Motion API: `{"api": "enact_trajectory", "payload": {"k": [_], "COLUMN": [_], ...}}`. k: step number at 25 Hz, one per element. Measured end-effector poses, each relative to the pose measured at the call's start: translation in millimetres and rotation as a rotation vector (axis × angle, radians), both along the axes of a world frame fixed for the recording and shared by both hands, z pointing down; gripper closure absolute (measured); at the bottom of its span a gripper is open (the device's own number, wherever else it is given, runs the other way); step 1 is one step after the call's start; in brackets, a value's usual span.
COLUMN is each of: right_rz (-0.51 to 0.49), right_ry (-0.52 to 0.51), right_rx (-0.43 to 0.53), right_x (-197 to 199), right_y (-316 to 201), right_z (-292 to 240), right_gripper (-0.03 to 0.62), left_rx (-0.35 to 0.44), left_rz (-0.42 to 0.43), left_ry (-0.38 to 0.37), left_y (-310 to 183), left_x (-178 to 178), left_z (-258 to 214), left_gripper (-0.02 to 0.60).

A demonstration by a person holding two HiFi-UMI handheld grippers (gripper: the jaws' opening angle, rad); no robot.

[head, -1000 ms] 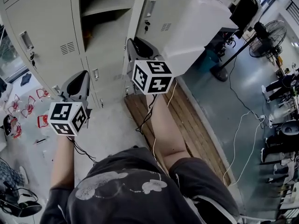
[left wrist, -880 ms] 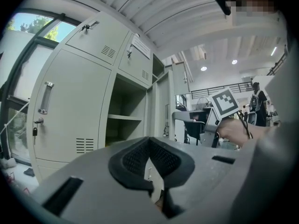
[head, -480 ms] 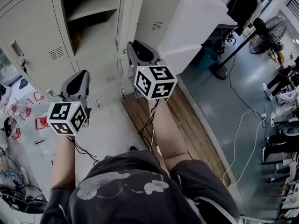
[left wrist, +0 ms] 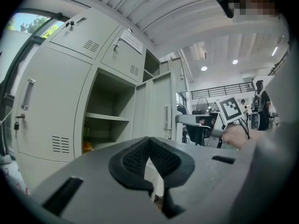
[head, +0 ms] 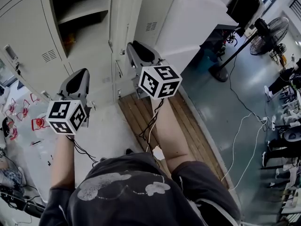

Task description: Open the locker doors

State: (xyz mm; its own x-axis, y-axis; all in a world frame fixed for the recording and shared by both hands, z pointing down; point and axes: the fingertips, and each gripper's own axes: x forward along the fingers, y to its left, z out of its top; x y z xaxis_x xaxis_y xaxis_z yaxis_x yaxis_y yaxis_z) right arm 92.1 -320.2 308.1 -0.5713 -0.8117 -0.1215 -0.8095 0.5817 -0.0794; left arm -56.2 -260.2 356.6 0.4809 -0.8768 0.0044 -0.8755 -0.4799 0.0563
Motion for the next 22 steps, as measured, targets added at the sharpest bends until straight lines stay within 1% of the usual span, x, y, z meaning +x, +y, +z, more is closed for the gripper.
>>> {"api": "enact_trajectory", "payload": {"k": [4,10,14,16,20,22], "right_rz": [-0.014,-0.038,-0.029,-0.043,-0.108,-0.128], "right_ry": [0.000,-0.009,-0.002,0.005,0.020,0.022], "right_rx": [0.007,0.006,0.024,0.039,0.066,0.083], "right_x": [12,20,26,26,17,12], "right_y": [-5,-9,-9,-5,6,13], "right_z": [0,1,0,-1,-4,-7], "right_gripper": [0.513,0.513,0.512,0.509,0.398,0.373], "left_rx": [-0.003,-0.005,-0.010,-0.012,-0.016,-0.024], "left_rz": [-0.018,-0.051,-0.092,-0.122,-0.204,-0.243], "left_ry": [0.004,0.012,0.021,0.026,0.029,0.023], "left_y": [-5,-8,-6,-2,9,16], "left_x": [8,18,20,16,1,-9], "left_z": [1,2,3,5,10,13], "left_gripper": [0.572,0.572,0.572,0.572,0.572,0.572]}}
